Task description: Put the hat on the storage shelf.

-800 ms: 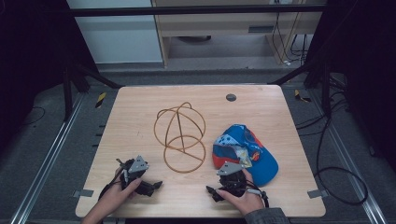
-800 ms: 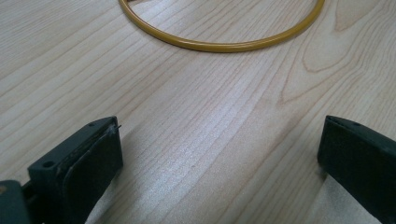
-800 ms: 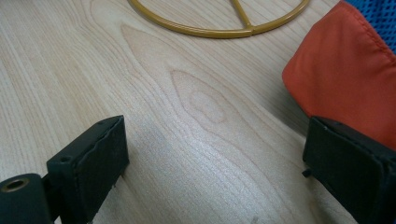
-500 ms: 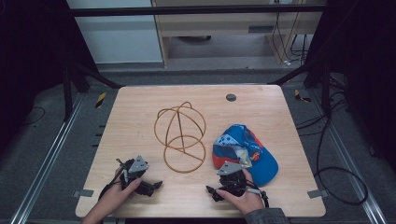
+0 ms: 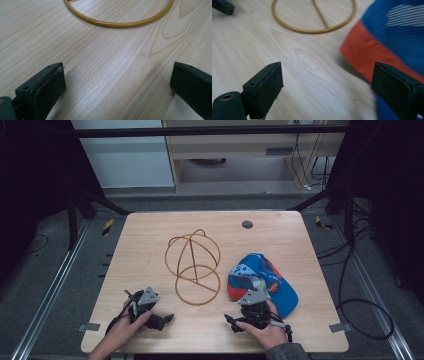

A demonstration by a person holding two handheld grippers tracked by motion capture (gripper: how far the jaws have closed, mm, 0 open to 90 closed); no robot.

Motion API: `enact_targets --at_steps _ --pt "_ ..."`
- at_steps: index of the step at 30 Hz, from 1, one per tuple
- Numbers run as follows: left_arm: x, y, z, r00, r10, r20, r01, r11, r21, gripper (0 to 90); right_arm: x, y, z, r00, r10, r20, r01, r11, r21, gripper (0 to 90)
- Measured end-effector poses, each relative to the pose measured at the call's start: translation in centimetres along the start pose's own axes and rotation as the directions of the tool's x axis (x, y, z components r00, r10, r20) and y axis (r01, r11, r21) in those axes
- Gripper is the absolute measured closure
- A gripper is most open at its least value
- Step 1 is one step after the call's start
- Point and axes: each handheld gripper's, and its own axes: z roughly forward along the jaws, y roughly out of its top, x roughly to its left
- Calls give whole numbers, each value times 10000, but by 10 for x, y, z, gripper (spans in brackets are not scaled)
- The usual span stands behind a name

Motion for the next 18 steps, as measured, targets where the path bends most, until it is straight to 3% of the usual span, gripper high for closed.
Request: enact_targets --at_steps 2,8,13,18 --pt "0 0 0 10000 -2 0 2 10000 -4 0 -4 3 -9 9994 -77 345 78 10000 -39 111" --pt "0 0 0 10000 -13 -14 13 10000 -1 0 -21 5 -28 9976 37 686 -41 10000 67 152" --pt "0 0 0 10000 8 -22 -8 10000 -3 0 -39 3 -46 9931 76 1168 -132 9988 476 176" --pt "0 0 0 10000 0 -31 0 10000 -3 0 -53 1 -54 9905 247 1355 -368 9955 874 195"
